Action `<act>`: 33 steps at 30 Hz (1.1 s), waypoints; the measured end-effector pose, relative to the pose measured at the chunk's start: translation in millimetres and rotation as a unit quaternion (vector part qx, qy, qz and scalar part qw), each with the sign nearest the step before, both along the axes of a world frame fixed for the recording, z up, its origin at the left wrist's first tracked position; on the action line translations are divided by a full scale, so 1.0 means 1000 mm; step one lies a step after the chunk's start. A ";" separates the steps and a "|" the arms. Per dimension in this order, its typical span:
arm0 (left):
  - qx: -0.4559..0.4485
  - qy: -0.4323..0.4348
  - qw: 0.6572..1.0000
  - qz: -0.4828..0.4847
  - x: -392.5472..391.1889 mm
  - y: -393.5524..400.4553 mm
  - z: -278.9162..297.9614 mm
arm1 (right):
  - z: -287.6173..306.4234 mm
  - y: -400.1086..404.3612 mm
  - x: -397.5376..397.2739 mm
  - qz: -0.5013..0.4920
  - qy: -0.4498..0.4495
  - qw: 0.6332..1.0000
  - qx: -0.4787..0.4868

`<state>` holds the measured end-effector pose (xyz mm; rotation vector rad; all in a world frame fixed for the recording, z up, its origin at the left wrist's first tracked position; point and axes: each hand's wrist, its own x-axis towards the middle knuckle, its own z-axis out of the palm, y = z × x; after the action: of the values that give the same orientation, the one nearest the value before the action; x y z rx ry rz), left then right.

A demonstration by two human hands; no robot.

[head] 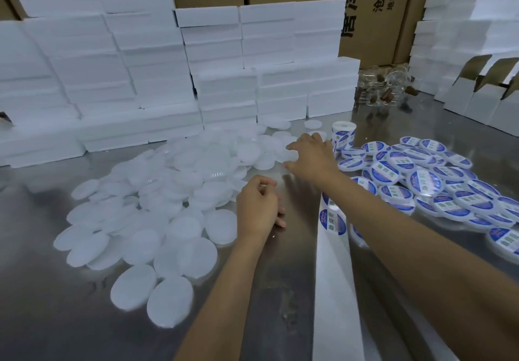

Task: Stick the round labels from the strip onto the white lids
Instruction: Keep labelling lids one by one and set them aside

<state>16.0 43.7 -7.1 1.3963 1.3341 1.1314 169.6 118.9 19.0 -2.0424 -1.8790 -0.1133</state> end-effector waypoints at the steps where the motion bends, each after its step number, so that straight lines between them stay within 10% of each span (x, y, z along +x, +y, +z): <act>1: 0.004 0.002 1.000 0.001 0.001 0.002 0.000 | -0.001 0.007 -0.002 -0.004 -0.012 1.000 -0.006; 13: 0.030 0.003 1.000 0.006 0.004 0.020 -0.006 | -0.009 0.016 -0.002 0.025 -0.001 0.992 0.125; 22: 0.019 -0.085 0.996 0.022 0.002 0.023 -0.006 | 0.011 -0.026 -0.010 0.040 0.370 0.921 0.114; 33: -0.042 -0.300 0.947 -0.106 -0.002 0.001 0.014 | 0.007 -0.086 -0.026 0.089 0.434 0.894 0.062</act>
<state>13.7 45.0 6.8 0.9873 0.7660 1.2053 144.0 32.8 25.7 -1.4374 -1.3984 0.6122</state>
